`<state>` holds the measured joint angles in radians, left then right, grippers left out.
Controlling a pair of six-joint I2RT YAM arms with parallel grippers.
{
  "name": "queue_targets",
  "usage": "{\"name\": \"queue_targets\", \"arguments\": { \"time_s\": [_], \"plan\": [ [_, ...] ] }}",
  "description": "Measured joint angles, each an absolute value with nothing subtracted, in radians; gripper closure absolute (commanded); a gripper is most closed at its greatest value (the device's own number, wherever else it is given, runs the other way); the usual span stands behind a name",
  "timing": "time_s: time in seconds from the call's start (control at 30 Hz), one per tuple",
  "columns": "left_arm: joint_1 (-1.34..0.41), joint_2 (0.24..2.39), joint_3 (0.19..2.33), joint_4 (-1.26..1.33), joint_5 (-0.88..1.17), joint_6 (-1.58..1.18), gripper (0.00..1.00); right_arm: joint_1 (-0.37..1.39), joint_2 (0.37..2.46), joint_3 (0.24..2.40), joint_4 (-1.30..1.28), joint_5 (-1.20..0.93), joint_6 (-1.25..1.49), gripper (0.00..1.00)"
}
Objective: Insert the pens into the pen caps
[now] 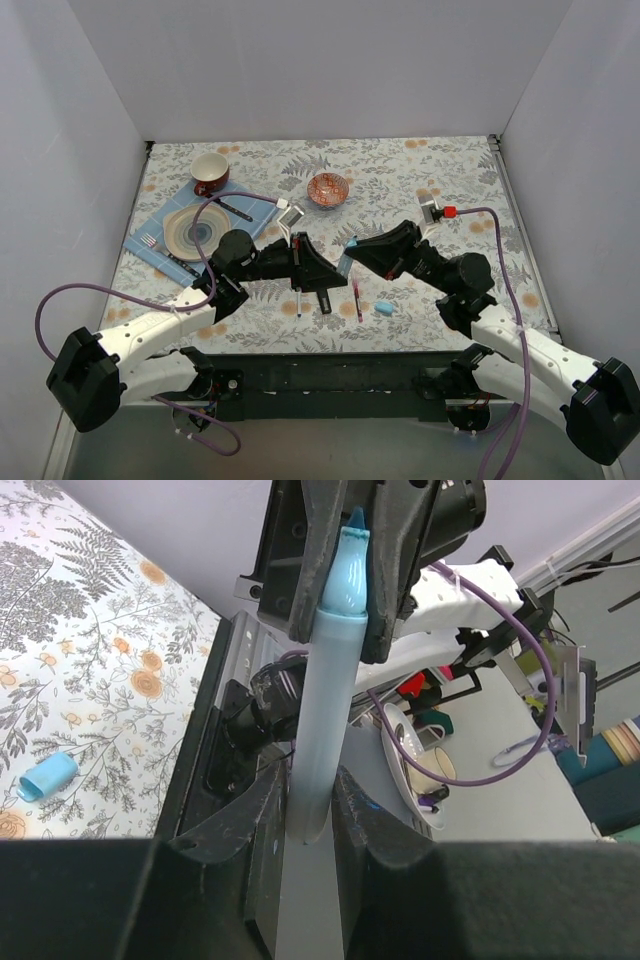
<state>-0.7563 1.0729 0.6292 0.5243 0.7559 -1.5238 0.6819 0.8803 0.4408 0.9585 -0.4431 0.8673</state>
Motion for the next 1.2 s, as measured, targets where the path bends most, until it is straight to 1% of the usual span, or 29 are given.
{"name": "queue_targets", "arguments": {
  "time_s": [0.03, 0.1, 0.13, 0.23, 0.4, 0.53, 0.63, 0.7, 0.73, 0.8, 0.83, 0.93, 1.0, 1.1, 1.2],
  "plan": [
    [-0.756, 1.073, 0.629, 0.519, 0.751, -1.52, 1.0, 0.682, 0.876, 0.441, 0.945, -0.439, 0.865, 0.6],
    [-0.757, 1.069, 0.629, 0.492, 0.733, -1.508, 1.0, 0.682, 0.858, 0.441, 0.895, -0.432, 0.85, 0.52],
    [-0.76, 1.063, 0.629, 0.471, 0.715, -1.499, 1.0, 0.682, 0.844, 0.441, 0.857, -0.426, 0.83, 0.45],
    [-0.757, 1.022, 0.629, 0.387, 0.641, -1.451, 1.0, 0.682, 0.776, 0.451, 0.694, -0.396, 0.747, 0.41],
    [-0.733, 0.921, 0.636, 0.211, 0.503, -1.329, 1.0, 0.683, 0.663, 0.56, 0.294, -0.26, 0.505, 0.4],
    [-0.725, 0.856, 0.663, 0.056, 0.374, -1.211, 1.0, 0.682, 0.649, 0.619, 0.051, -0.109, 0.362, 0.41],
    [-0.724, 0.814, 0.684, -0.027, 0.31, -1.146, 1.0, 0.682, 0.72, 0.638, -0.102, -0.02, 0.298, 0.43],
    [-0.723, 0.787, 0.696, -0.075, 0.279, -1.104, 1.0, 0.682, 0.812, 0.652, -0.213, 0.015, 0.257, 0.44],
    [-0.723, 0.773, 0.701, -0.095, 0.265, -1.084, 1.0, 0.682, 0.868, 0.66, -0.261, 0.025, 0.243, 0.49],
    [-0.723, 0.741, 0.706, -0.132, 0.234, -1.045, 1.0, 0.682, 0.979, 0.675, -0.35, 0.045, 0.228, 0.54],
    [-0.723, 0.728, 0.706, -0.147, 0.218, -1.031, 1.0, 0.682, 1.019, 0.682, -0.381, 0.055, 0.236, 0.56],
    [-0.723, 0.696, 0.705, -0.177, 0.189, -1.003, 1.0, 0.682, 1.131, 0.694, -0.452, 0.088, 0.316, 0.55],
    [-0.723, 0.688, 0.704, -0.186, 0.181, -0.991, 1.0, 0.682, 1.145, 0.683, -0.461, 0.097, 0.422, 0.54],
    [-0.723, 0.692, 0.704, -0.201, 0.169, -0.975, 1.0, 0.682, 1.121, 0.662, -0.478, 0.131, 0.654, 0.51],
    [-0.723, 0.704, 0.704, -0.218, 0.165, -0.965, 1.0, 0.682, 1.128, 0.681, -0.576, 0.169, 0.902, 0.46]
  ]
}}
